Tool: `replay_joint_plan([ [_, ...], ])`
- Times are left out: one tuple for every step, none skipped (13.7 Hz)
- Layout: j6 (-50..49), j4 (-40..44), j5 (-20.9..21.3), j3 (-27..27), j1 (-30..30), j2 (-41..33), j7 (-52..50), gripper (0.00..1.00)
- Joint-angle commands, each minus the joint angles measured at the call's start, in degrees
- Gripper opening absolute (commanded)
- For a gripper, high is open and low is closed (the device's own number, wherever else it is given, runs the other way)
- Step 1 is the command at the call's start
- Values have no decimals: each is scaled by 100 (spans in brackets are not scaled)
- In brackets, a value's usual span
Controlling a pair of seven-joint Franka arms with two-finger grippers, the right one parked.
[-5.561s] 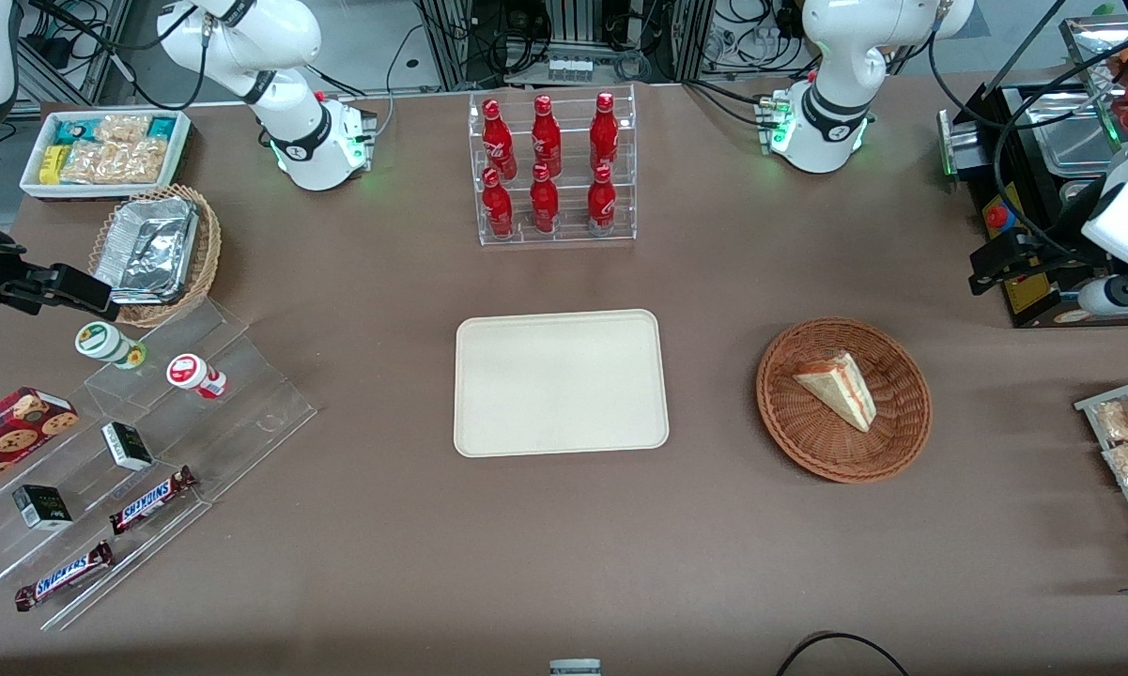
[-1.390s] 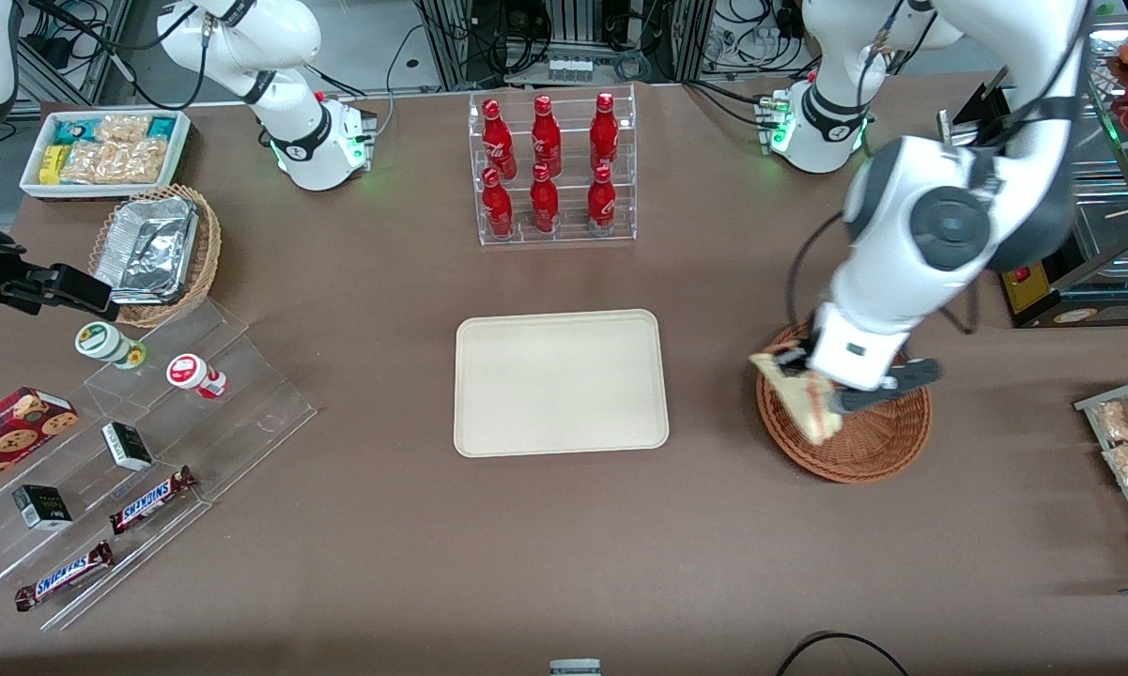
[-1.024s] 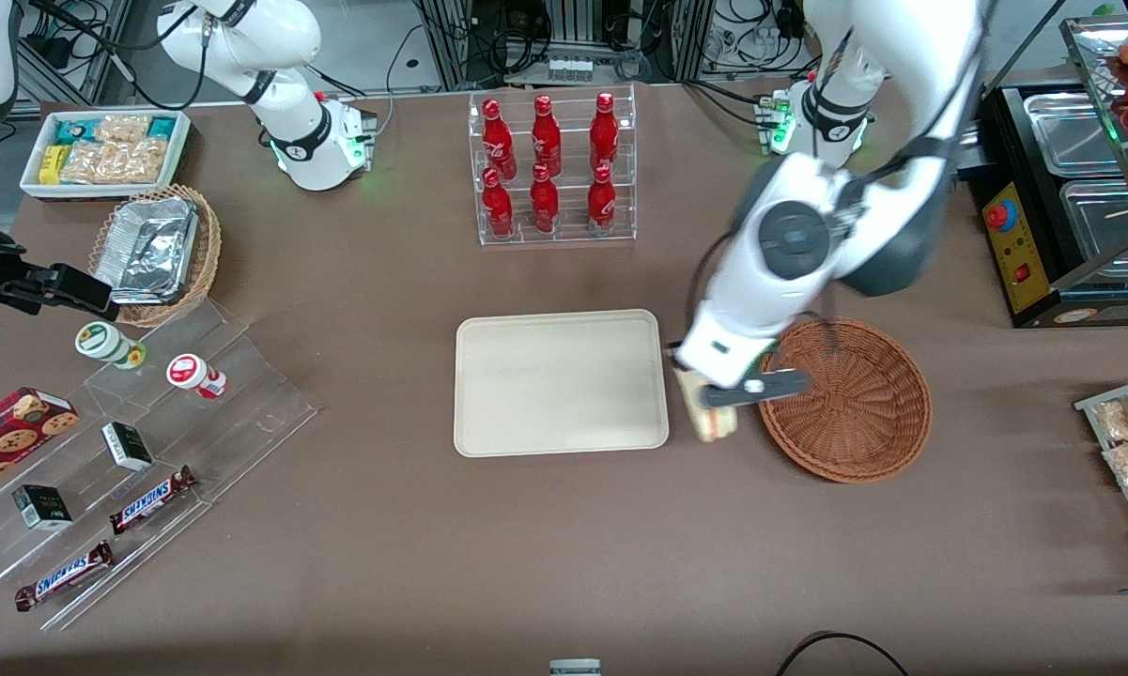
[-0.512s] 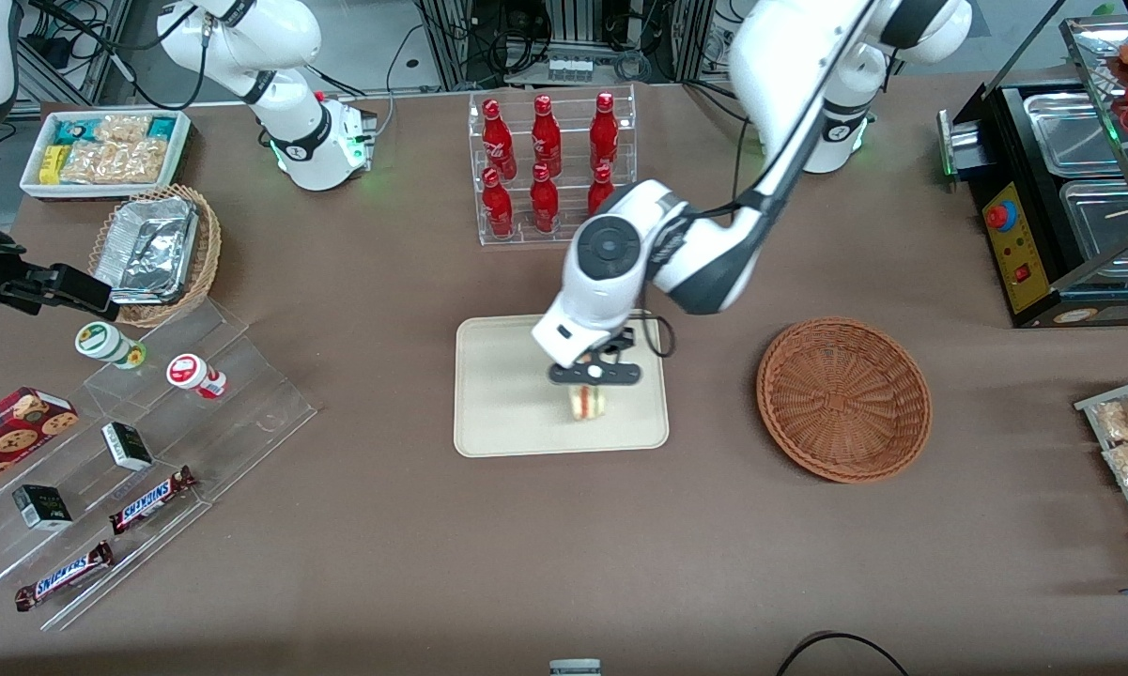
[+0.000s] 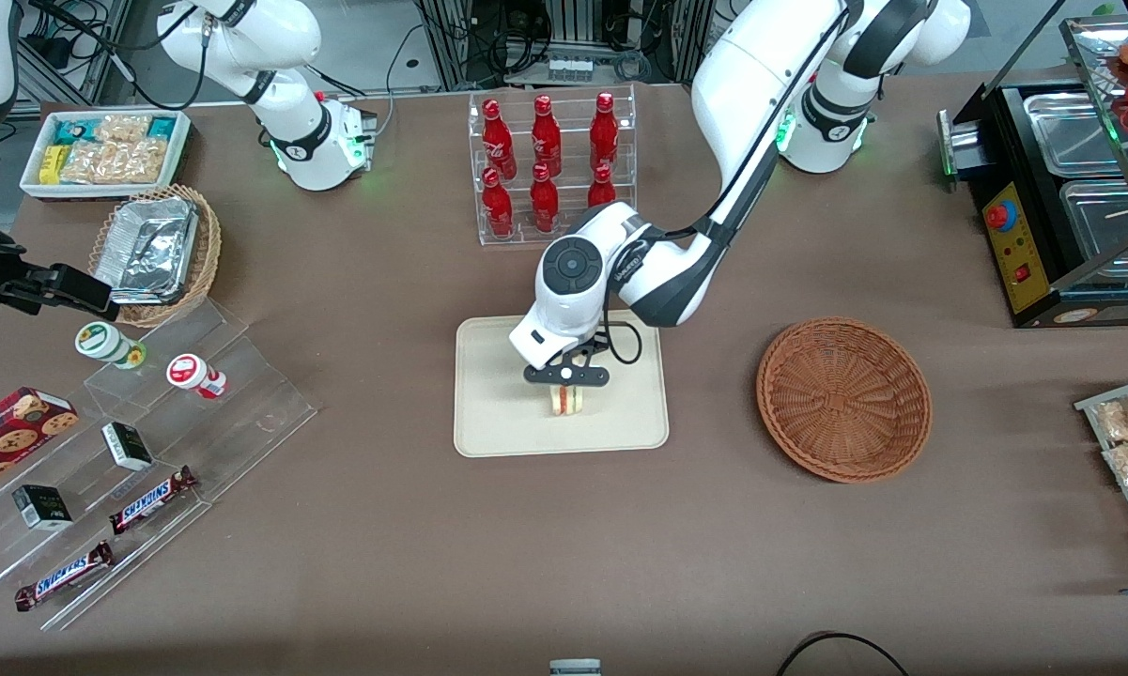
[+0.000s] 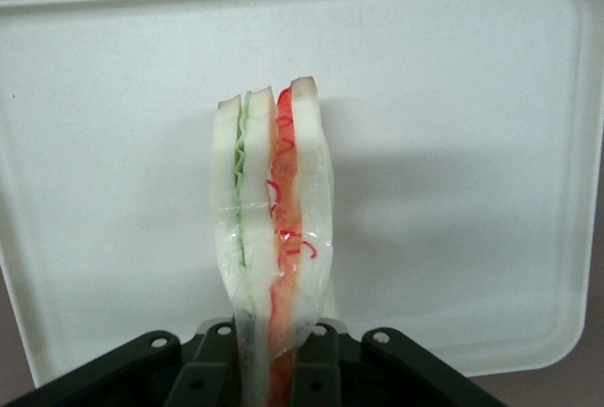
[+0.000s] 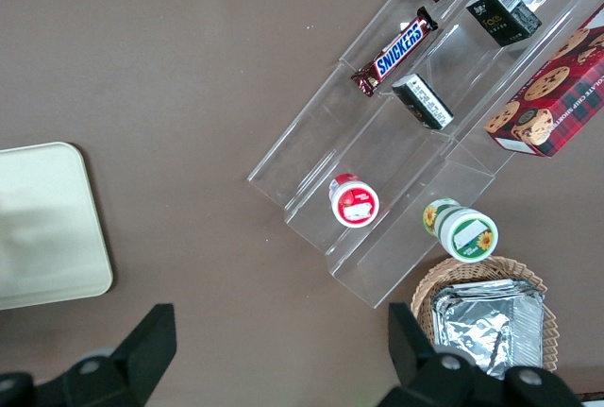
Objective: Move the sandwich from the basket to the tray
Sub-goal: 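Lower the sandwich onto the tray and open the left gripper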
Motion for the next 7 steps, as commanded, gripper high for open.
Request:
replay_joint_plan([
  [-41, 269, 173, 84, -179, 233, -69, 10],
  [-41, 269, 173, 84, -197, 268, -60, 10],
  [-32, 269, 173, 84, -197, 303, -69, 10],
  [-32, 269, 173, 93, -206, 321, -69, 10],
  [-32, 260, 173, 93, -206, 321, -69, 11],
  [-32, 268, 173, 84, -206, 356, -69, 14],
  [-32, 269, 173, 84, -206, 382, -69, 22],
])
